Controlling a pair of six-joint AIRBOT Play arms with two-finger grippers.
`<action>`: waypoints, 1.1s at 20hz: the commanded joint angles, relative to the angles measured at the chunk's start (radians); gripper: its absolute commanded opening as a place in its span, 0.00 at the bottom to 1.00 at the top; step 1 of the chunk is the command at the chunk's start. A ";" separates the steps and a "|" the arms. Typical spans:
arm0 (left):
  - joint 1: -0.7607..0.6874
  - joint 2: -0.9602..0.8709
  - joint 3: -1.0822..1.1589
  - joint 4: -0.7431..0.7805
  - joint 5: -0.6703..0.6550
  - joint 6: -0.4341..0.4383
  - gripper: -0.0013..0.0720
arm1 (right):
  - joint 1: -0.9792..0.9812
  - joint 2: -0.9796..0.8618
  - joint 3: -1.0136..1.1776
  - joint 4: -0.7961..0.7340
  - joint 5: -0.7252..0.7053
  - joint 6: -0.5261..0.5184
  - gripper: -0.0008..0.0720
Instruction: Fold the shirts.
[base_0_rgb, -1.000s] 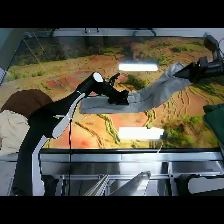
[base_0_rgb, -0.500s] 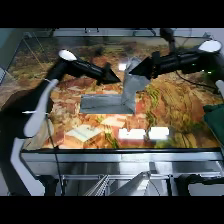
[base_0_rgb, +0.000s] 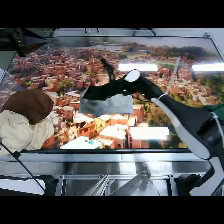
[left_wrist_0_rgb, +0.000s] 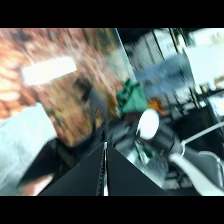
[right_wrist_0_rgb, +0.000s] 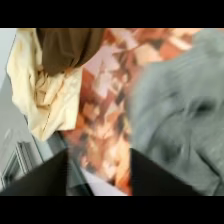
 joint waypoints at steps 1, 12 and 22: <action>0.060 0.032 0.000 -0.007 -0.028 0.006 0.04 | 0.071 -0.023 0.055 0.010 0.058 -0.074 0.20; -0.079 0.031 0.000 0.082 -0.068 0.020 0.04 | -0.493 0.098 -0.068 -0.379 0.343 0.307 0.82; -0.105 0.001 0.000 0.082 -0.049 0.019 0.04 | -0.437 -0.136 -0.124 -0.157 0.290 0.229 0.86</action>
